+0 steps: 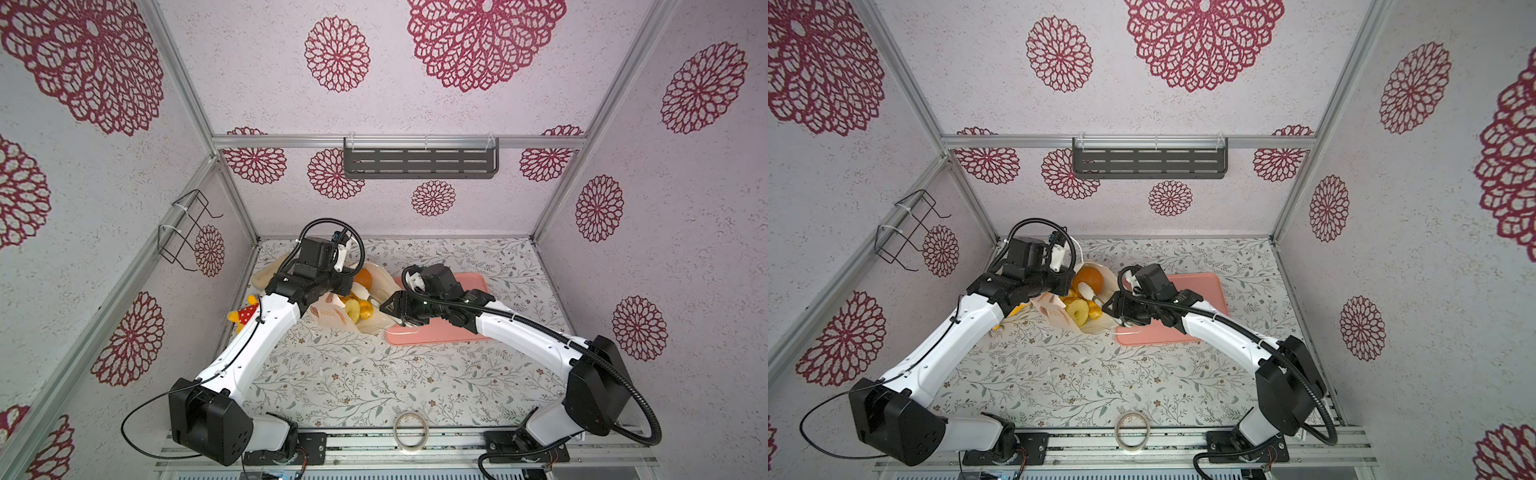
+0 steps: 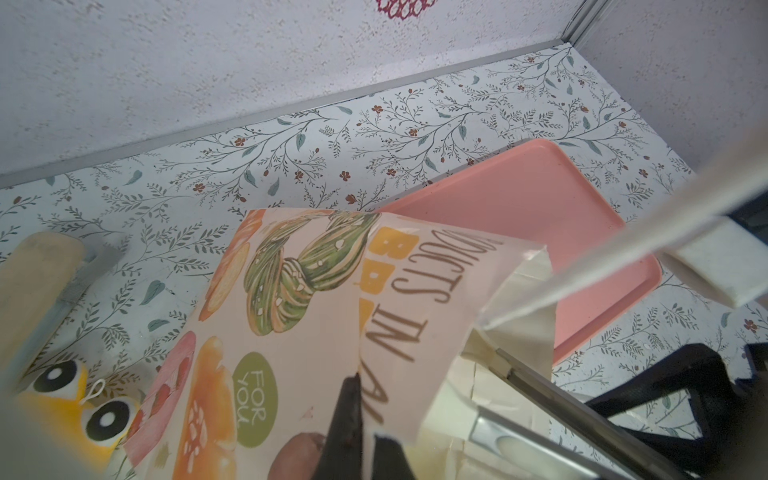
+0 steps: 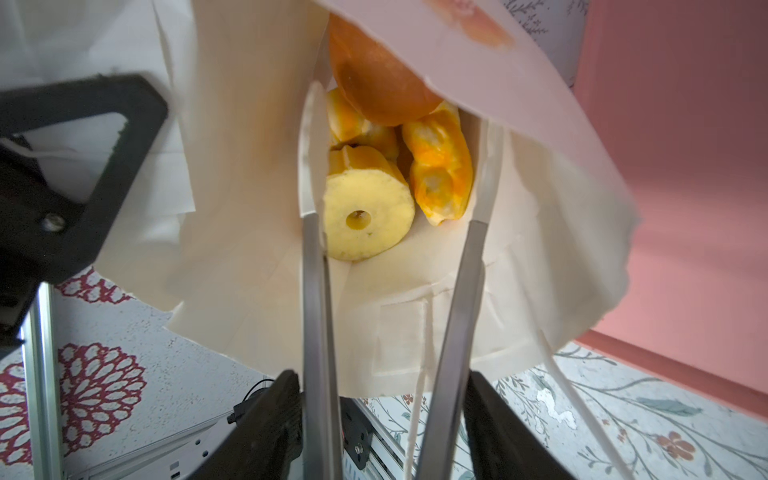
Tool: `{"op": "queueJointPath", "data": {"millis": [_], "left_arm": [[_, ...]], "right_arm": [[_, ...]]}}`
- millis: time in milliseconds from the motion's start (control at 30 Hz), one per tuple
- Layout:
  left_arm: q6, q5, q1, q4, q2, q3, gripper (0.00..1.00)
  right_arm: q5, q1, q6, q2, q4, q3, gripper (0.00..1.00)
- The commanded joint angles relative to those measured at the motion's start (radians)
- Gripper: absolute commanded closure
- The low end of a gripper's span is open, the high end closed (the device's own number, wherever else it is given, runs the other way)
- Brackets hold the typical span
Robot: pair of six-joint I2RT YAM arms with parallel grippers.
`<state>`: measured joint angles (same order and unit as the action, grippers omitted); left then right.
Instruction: Take the fake bread out of the paper bag
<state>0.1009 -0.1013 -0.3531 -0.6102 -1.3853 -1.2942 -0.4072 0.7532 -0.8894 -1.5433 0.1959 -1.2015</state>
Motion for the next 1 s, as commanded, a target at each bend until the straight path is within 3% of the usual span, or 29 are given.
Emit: {"op": "queueJointPath", "data": {"millis": [0,267,500,667,967], "left_arm": [[-0.001,-0.035,-0.008,0.058,0.023,0.004,1.0],[-0.001,-0.035,-0.008,0.058,0.028,0.012,1.0],[0.01,-0.038,-0.008,0.063,0.04,0.021,1.0],[0.02,-0.035,-0.008,0.072,0.05,0.042,1.0],[0.035,-0.038,-0.009,0.075,0.049,0.049,1.0]], "right_arm": [[0.004,-0.009,-0.028,-0.014,-0.084,-0.039,0.33],[-0.012,-0.013,-0.037,-0.076,-0.095,-0.072,0.3],[0.031,0.013,0.066,-0.027,0.04,-0.056,0.18],[0.087,0.063,0.142,0.052,0.059,0.049,0.05],[0.119,0.13,0.252,0.079,0.036,0.141,0.13]]}}
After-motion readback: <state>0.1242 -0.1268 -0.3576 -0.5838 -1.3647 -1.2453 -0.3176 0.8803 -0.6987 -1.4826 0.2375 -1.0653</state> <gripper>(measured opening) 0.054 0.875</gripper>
